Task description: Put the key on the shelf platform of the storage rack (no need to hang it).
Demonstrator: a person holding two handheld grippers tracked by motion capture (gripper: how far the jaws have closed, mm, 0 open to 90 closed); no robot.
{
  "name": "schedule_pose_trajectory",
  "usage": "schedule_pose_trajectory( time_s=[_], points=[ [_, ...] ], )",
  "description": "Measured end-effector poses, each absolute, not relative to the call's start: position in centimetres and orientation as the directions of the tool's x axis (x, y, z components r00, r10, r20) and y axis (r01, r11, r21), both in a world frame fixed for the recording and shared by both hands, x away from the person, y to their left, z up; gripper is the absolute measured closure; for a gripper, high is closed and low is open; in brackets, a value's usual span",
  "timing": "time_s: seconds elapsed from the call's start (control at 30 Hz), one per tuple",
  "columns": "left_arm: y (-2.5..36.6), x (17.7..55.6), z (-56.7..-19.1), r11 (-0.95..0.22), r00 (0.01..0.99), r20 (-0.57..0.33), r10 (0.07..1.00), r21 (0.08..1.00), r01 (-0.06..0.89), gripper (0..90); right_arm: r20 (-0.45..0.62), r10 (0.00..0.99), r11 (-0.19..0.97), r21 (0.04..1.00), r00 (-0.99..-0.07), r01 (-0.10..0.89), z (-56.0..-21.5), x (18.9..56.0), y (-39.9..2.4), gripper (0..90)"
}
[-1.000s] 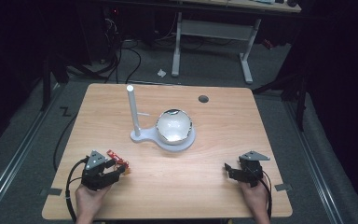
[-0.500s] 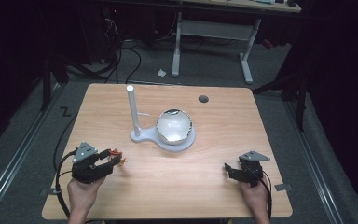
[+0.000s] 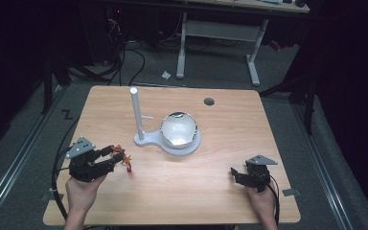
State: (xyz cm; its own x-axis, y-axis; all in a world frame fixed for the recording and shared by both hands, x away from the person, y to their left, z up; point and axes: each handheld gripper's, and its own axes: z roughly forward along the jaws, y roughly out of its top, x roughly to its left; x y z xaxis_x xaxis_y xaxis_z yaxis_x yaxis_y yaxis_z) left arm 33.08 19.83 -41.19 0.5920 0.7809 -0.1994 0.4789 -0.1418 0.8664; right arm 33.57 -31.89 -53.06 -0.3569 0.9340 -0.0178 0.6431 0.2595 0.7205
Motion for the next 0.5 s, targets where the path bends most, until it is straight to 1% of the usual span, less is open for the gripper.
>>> schedule_pose_trajectory(
  time_s=[0.23,0.5],
  points=[
    [18.9,33.3,-39.7,-0.151,0.636,-0.201,0.745,0.878,0.454,52.0,-0.018,0.934,0.260,0.721,-0.357,0.643,-53.1,33.6,-31.9,28.3],
    [17.9,33.8,-38.6,-0.162,0.669,-0.211,0.713,0.878,0.450,52.0,-0.018,0.934,0.260,0.721,-0.357,0.643,-53.1,33.6,-31.9,28.3]
  ],
)
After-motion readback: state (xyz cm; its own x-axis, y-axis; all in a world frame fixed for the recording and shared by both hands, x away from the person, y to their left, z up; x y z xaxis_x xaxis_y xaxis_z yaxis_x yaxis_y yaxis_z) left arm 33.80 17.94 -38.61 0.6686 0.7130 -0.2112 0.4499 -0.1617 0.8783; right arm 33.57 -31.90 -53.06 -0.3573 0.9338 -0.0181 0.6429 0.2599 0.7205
